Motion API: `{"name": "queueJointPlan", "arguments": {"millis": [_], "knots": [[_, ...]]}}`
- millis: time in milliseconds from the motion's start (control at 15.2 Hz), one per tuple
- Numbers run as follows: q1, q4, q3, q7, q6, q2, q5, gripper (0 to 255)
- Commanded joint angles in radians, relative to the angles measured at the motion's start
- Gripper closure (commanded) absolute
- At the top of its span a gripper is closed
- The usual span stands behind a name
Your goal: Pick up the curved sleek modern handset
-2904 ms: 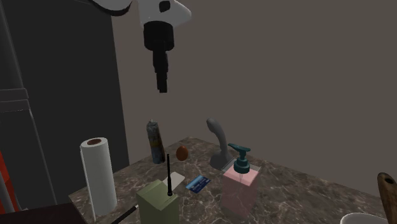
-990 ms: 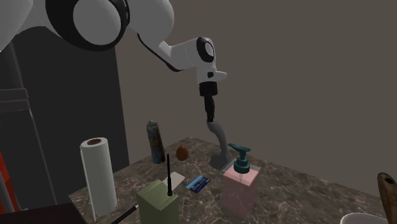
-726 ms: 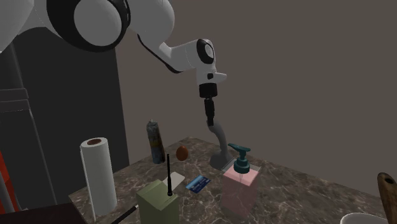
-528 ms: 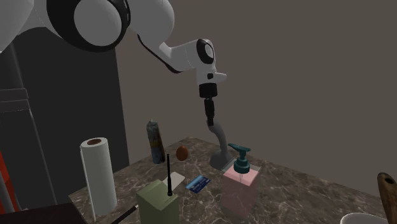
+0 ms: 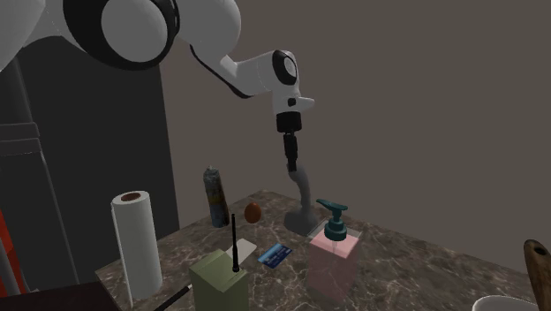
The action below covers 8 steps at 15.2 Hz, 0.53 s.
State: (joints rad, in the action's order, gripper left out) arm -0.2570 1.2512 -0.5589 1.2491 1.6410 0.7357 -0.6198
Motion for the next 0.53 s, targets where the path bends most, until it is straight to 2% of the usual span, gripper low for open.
{"name": "queueJointPlan", "arguments": {"millis": [0, 462], "knots": [[-0.001, -0.014, -0.002, -0.009, -0.019, -0.008, 0.004, 255], [-0.014, -0.082, -0.007, -0.037, -0.094, -0.026, 0.015, 255]]}}
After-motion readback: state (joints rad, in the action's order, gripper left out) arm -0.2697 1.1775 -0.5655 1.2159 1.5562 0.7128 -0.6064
